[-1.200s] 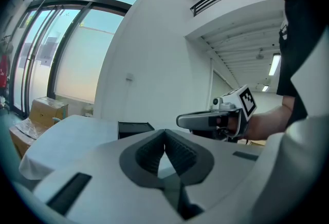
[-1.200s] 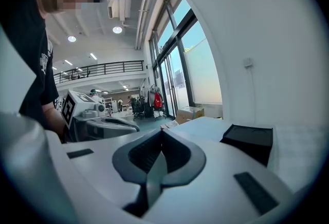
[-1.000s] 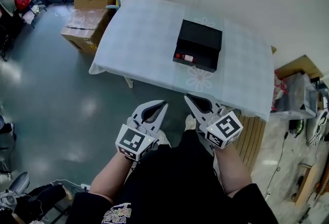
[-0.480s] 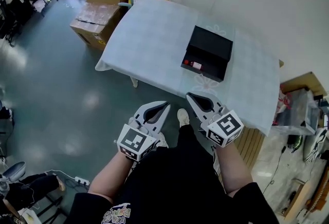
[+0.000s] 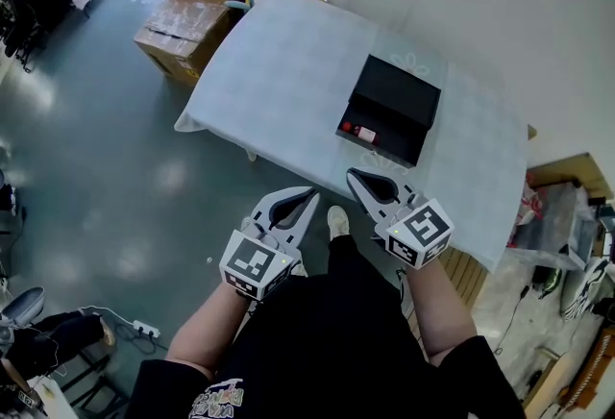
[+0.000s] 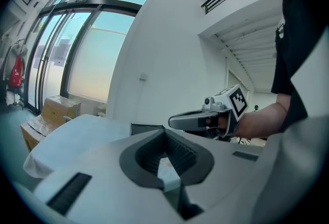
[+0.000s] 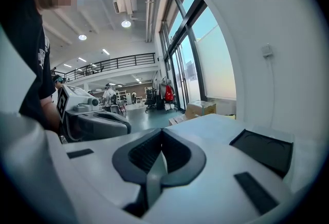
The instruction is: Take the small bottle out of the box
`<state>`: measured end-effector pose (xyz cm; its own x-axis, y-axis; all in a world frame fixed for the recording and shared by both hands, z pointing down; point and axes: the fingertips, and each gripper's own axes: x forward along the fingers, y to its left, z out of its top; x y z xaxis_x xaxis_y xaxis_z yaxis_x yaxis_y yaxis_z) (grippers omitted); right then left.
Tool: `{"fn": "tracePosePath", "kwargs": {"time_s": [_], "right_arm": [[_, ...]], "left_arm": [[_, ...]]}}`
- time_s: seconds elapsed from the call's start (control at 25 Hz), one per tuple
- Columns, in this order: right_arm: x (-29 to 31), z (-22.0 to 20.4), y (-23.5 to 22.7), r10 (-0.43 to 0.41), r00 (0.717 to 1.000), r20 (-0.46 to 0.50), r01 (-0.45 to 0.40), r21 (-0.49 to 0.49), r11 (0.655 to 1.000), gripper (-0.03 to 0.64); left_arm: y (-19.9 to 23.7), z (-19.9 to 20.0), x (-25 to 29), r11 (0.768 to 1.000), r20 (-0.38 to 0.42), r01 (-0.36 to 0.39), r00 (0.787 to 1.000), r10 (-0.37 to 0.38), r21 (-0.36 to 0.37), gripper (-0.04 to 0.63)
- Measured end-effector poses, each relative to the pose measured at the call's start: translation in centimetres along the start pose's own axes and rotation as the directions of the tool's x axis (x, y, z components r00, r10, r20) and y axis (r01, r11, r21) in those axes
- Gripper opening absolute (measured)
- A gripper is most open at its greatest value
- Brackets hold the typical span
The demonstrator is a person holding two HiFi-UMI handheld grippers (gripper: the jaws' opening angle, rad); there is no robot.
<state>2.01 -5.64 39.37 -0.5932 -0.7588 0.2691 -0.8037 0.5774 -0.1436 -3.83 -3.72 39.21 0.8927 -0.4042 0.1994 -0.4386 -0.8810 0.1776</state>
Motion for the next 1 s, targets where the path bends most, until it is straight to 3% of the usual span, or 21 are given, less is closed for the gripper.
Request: {"fn": "tracePosePath", "kwargs": {"time_s": [0.6,1.0], "right_arm": [[2.0,-1.8,-7.6,0.015,0.992,-0.124,-0.021,-0.041,0.999,0.021],[4.4,-5.2,-12.7,0.053,0.964,-0.262,-0.065,-0.035,0.997,0.022]], "left_arm": [[1.6,-0.7,5.3,0.998,0.004,-0.02,1.0,0.02,-0.058,0.029],[2.1,-1.7,7.8,0.996,-0.015,-0.056,0.998,0.055,-0.065,0.029]]}}
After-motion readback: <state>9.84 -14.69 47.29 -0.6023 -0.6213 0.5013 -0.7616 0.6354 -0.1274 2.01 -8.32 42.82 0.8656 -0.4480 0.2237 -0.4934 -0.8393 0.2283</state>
